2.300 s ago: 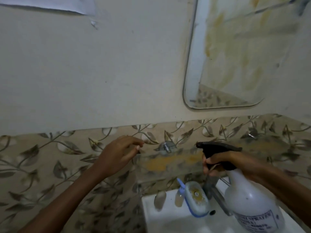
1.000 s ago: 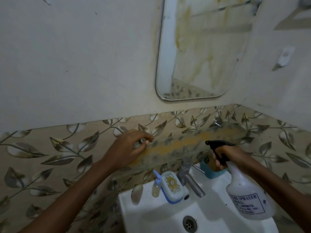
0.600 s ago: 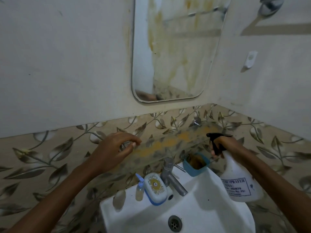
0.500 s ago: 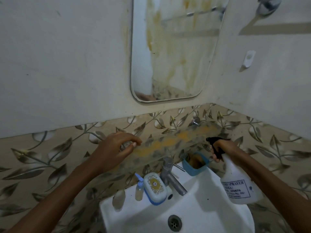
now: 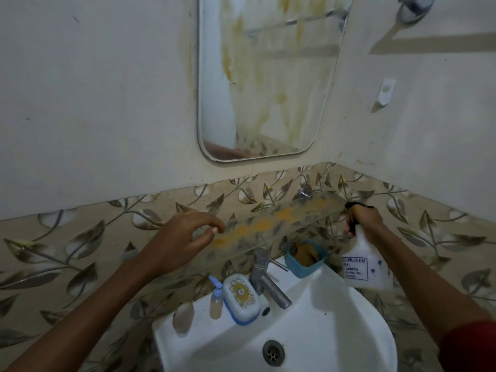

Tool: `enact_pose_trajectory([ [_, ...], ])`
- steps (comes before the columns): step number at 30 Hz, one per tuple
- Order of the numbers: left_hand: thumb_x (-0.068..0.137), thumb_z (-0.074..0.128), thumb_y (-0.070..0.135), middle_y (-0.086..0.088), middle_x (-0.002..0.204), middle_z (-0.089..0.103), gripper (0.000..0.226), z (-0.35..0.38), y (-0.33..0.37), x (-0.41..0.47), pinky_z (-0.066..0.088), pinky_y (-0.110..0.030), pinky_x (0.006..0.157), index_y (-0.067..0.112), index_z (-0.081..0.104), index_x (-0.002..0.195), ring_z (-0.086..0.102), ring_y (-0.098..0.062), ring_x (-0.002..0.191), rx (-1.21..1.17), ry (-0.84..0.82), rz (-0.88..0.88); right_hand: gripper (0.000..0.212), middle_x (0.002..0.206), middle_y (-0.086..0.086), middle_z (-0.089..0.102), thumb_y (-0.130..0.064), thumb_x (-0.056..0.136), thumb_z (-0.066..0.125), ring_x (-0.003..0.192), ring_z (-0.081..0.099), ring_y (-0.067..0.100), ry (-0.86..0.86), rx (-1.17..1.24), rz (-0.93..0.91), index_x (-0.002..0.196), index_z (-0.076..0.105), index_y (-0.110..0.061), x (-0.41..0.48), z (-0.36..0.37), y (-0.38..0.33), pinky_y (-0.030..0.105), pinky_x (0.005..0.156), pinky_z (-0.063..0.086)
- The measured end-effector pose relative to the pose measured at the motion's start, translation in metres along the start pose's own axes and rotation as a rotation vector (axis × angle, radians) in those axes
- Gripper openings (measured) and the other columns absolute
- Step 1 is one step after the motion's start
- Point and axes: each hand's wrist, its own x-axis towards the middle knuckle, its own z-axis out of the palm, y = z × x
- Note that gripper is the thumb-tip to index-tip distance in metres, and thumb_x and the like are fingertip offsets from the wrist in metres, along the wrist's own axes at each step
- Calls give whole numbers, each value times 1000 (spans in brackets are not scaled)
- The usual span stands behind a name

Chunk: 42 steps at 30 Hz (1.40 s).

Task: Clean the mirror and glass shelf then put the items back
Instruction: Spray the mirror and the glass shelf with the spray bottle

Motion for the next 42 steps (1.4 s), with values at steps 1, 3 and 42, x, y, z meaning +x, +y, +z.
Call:
enact_pose_trajectory([
  [1,84,43,41,26,94,64,33,0,-1,0,47,-19,78,25,70,95,58,7,92,-3,2,-4,22,60,22,49,4,67,42,43,51,29,-2,14,3,82,58,3,0,2,1,35,48,44],
  [3,84,44,42,25,94,66,32,1,-2,-1,49,-24,80,27,70,95,60,5,93,-29,10,-28,24,62,23,50,9,67,37,50,52,31,-33,65,5,83,55,5,-6,4,2,36,51,46],
  [42,66,72,17,6,46,41,22,218,68,78,33,-27,58,23,58,50,32,-18,49,524,-410,632,19,91,5,66,-5,83,62,69,62,15,-187,-273,-268,101,68,-9,-95,2,144,16,47,50],
])
